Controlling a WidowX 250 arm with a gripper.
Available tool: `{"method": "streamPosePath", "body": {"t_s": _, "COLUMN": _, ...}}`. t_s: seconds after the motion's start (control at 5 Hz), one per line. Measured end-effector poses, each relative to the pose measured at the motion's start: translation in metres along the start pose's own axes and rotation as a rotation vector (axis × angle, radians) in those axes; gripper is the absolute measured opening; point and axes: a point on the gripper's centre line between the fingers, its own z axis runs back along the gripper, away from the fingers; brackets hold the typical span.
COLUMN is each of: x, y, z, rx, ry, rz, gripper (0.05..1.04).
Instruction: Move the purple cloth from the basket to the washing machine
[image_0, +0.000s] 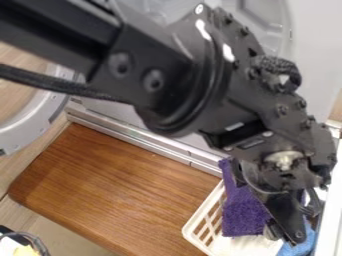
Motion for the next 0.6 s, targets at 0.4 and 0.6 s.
{"method": "streamPosePath", "body": {"t_s": 0.4, "x": -0.0070, "y": 0.0037, "z": -0.0055, "rx": 0.011, "ry": 0.036, "rz": 0.009, "gripper": 1.000}}
{"method": "streamPosePath", "body": {"t_s": 0.6, "x": -0.0086, "y": 0.0077, "z": -0.0089, "rx": 0.015, "ry": 0.046, "rz": 0.039, "gripper": 1.000}}
